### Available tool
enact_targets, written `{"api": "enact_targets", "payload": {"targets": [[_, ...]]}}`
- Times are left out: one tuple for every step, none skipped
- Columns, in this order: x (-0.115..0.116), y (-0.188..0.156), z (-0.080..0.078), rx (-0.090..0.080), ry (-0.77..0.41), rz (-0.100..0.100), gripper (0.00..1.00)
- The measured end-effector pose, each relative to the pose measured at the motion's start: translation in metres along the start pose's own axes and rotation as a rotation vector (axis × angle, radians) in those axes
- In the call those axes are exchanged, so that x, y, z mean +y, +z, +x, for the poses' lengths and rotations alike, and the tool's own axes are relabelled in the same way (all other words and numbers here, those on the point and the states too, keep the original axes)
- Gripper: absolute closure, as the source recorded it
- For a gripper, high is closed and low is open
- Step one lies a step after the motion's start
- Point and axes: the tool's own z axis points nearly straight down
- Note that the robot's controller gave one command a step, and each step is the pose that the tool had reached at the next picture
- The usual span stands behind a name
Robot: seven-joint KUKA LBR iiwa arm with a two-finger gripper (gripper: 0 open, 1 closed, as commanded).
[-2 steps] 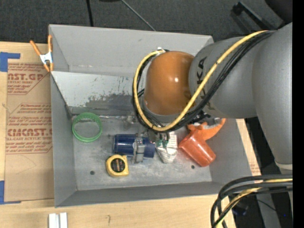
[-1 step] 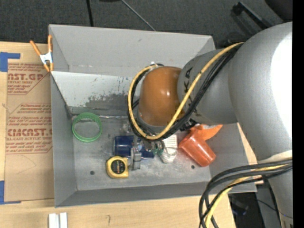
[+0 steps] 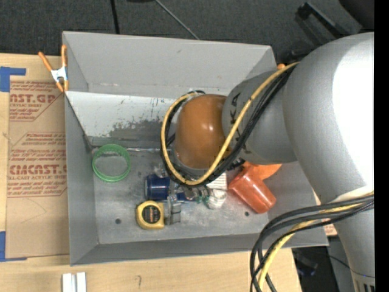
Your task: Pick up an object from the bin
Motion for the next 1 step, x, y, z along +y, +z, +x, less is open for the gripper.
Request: {"api": "enact_targets", "payload": {"targets": [[-0.013,-0.0038,-0.0073,-0.001,-0.101,-0.001,1.0]]}}
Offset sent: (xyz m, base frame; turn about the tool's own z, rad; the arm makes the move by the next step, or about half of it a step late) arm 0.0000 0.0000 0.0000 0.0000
